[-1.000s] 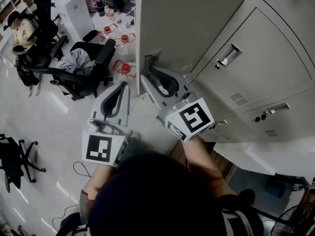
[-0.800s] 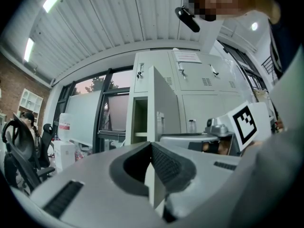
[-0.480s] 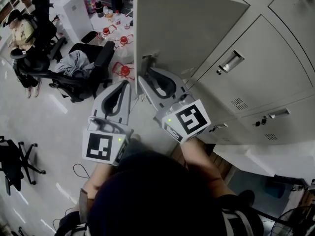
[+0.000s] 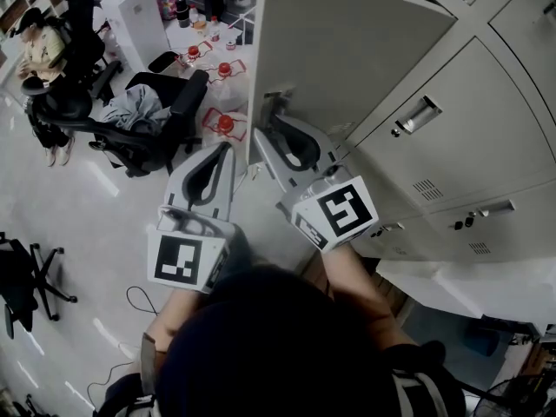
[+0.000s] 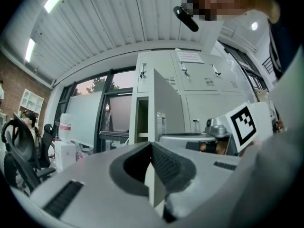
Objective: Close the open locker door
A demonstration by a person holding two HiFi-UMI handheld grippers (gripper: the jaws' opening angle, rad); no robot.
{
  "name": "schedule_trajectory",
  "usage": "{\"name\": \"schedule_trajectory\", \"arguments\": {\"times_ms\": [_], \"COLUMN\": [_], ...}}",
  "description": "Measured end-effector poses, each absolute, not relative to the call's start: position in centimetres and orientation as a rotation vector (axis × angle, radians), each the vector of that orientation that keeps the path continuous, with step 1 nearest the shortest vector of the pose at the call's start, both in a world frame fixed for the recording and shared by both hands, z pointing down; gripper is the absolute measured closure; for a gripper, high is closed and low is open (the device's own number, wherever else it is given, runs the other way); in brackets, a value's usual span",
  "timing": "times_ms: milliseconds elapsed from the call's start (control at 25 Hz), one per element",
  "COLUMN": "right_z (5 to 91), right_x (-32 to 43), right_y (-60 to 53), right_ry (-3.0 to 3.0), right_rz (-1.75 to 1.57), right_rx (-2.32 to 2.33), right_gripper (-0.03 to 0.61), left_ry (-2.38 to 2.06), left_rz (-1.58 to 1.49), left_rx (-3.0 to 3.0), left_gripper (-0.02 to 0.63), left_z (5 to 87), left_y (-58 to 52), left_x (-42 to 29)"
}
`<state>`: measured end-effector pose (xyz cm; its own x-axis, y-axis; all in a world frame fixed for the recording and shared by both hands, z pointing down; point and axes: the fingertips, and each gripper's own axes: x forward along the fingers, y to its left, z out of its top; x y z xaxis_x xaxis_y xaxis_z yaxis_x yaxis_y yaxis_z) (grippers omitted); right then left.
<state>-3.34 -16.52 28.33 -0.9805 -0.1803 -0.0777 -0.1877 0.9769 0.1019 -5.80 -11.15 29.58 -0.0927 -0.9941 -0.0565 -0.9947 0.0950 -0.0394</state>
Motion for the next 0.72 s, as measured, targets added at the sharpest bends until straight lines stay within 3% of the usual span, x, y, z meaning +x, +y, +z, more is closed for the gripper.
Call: {"name": "schedule_trajectory", "arguments": {"times_ms": [720], "right_z": [28.1], "right_x": [-7.2], "right_y": [-20.6], "right_ry": [3.01], "right_rz": [0.133], "right_rx": [-0.554], "right_gripper": [0.53], "left_ry": [2.012], "left_rz": [0.057], "left_rx": [-2.332], "left_gripper": [0.612], "left_z": [28.9], "left_y": [-18.3], "left_x": [-11.5]}}
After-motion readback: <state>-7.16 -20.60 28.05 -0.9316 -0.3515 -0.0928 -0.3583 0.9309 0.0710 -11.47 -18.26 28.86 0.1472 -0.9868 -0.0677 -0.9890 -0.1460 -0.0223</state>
